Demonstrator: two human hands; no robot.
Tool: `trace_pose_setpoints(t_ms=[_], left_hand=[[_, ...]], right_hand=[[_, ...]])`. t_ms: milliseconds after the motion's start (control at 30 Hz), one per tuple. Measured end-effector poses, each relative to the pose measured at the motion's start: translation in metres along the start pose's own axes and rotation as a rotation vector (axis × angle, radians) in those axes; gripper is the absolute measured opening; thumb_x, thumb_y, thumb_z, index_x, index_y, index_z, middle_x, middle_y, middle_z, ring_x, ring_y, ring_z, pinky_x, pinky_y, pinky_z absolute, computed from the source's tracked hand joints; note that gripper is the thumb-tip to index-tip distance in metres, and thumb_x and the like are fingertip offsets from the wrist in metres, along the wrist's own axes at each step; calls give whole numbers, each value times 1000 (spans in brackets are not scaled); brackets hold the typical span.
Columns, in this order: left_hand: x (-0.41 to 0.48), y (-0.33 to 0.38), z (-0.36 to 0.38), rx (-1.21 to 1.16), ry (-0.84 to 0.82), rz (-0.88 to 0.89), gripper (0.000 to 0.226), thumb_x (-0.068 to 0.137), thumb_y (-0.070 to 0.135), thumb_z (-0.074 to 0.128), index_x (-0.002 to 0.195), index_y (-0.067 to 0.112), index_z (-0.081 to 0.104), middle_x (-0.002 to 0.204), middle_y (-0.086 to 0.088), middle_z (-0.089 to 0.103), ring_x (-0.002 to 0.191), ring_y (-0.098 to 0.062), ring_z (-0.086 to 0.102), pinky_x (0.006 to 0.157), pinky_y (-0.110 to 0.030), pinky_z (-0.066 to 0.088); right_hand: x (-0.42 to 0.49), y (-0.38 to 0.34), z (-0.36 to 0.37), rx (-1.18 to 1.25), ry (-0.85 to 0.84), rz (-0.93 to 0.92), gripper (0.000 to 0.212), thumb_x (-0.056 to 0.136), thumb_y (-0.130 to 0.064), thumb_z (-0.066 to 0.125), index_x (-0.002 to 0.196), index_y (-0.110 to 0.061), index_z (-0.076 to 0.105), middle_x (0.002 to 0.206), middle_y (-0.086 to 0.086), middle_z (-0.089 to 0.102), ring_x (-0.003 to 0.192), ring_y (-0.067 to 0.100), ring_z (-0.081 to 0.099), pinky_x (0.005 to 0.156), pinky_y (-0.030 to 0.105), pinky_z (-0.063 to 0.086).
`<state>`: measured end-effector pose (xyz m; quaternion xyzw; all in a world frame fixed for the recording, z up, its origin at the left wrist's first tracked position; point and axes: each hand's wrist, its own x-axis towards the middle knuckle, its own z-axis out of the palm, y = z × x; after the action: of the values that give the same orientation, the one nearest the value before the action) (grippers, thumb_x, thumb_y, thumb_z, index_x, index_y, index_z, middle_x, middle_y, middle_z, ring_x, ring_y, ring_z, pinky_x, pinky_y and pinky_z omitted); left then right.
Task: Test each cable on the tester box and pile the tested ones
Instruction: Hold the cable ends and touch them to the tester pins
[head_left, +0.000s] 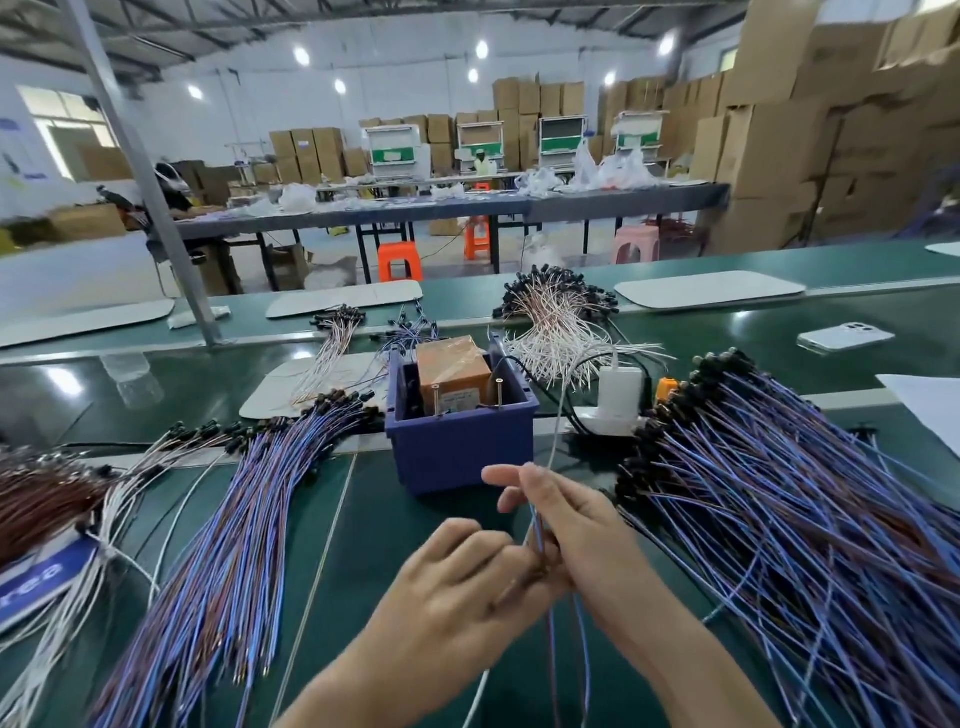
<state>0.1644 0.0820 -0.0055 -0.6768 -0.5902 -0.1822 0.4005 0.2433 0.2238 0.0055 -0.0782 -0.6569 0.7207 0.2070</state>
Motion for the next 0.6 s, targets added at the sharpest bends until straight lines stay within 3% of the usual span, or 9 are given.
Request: trace_pose_setpoints(t_ms=[100,167,267,333,400,467,600], left_hand=[[-18,-4,14,-94,-92,-138,28,96,9,62,117,25,72,109,8,67,98,-14,61,85,-27,50],[-24,-2,19,-377,-101,-468,36,95,10,60,122,32,68,114,17,67,104,-6,62,87,-20,49],[-21,5,28,-818,-105,-944,25,94,40,56,116,54,57,106,21,71,98,-5,67,80,-10,47],[-17,9,35,-841,-80,-1027,22,94,38,61,109,54,56,101,20,71,92,-4,67,75,-9,47],[-10,7,41,-844,8,-1083,24,98,24,63,103,48,60,94,15,73,85,-6,69,73,-11,49],[-5,-1,47,-882,120,-1168,25,100,17,61,96,41,64,88,7,74,75,-11,70,70,-18,54],[3,-12,56,-937,239,-1239,12,101,13,59,93,21,64,84,-1,75,69,-15,70,65,-23,55]], right_hand=[[0,10,-2,63,83,-20,32,86,-50,57,99,-30,79,77,-9,65,43,4,32,45,19,29],[1,16,-3,117,131,-14,31,84,-47,61,98,-27,79,65,-11,57,39,4,26,38,17,24],[5,25,-1,143,194,18,33,82,-49,64,100,-26,79,56,-14,50,39,5,23,37,16,23],[8,30,3,172,214,30,33,79,-49,67,100,-27,79,59,-13,54,40,5,26,38,17,25],[12,35,8,247,210,48,32,78,-45,69,104,-28,79,74,-9,68,44,5,42,41,19,35],[16,38,12,353,182,84,30,81,-36,69,106,-23,79,90,0,76,61,8,66,49,20,49],[27,39,18,399,157,105,21,84,-20,67,99,-13,80,98,14,77,84,20,75,65,25,58]])
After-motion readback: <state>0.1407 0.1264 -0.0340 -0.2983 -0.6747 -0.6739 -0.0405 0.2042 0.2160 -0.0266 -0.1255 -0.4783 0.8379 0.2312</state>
